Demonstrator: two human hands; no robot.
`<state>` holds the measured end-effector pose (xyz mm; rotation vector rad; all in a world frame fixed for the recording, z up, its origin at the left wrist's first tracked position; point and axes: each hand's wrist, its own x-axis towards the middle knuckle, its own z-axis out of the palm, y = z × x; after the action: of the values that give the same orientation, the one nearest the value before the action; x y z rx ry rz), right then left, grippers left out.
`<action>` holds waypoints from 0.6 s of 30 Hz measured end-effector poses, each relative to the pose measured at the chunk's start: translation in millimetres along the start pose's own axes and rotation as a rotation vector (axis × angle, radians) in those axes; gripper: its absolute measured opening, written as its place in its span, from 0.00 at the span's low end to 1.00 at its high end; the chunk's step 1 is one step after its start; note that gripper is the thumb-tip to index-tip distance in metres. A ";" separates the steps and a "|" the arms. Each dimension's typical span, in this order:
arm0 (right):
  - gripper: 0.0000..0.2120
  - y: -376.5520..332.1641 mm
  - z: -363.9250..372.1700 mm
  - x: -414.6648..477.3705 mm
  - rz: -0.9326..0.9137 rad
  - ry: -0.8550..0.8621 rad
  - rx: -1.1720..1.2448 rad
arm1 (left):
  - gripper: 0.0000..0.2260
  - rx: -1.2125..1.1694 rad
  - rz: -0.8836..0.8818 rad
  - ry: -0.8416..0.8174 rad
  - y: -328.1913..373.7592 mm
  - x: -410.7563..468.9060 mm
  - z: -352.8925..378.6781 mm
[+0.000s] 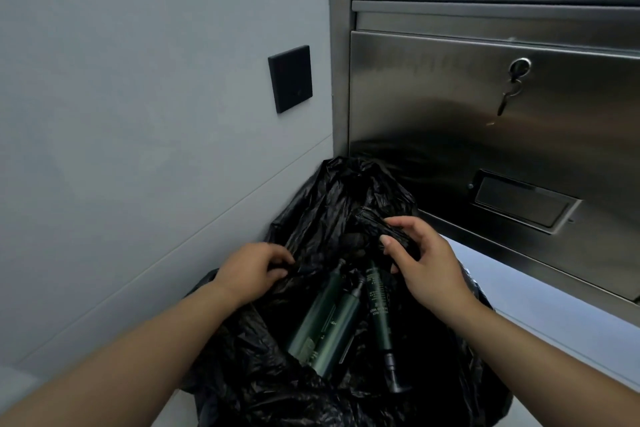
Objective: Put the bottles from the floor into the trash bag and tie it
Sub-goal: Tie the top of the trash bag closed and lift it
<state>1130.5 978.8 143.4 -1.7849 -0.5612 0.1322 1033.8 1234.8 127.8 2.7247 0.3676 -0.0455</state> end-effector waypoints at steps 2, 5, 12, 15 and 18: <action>0.09 -2.8 -0.7 0.6 -0.009 0.015 0.028 | 0.08 -0.386 0.004 0.072 16.3 3.5 -11.9; 0.09 -7.4 -5.5 2.8 -0.016 0.052 0.064 | 0.09 -0.906 0.061 0.178 45.6 12.5 -36.2; 0.08 -24.0 -11.7 12.8 -0.069 0.163 0.224 | 0.12 -1.355 -0.054 0.209 57.3 11.9 -29.7; 0.07 -21.2 -0.6 7.9 -0.060 0.134 0.231 | 0.11 -1.405 -0.096 0.186 50.6 5.6 -14.4; 0.07 -19.2 14.6 2.3 -0.037 0.097 0.240 | 0.10 -1.458 -0.110 0.143 56.7 4.9 -10.0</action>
<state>1121.3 996.2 157.5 -1.5380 -0.4870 0.0828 1053.1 1189.4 157.9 1.2661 0.3668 0.2783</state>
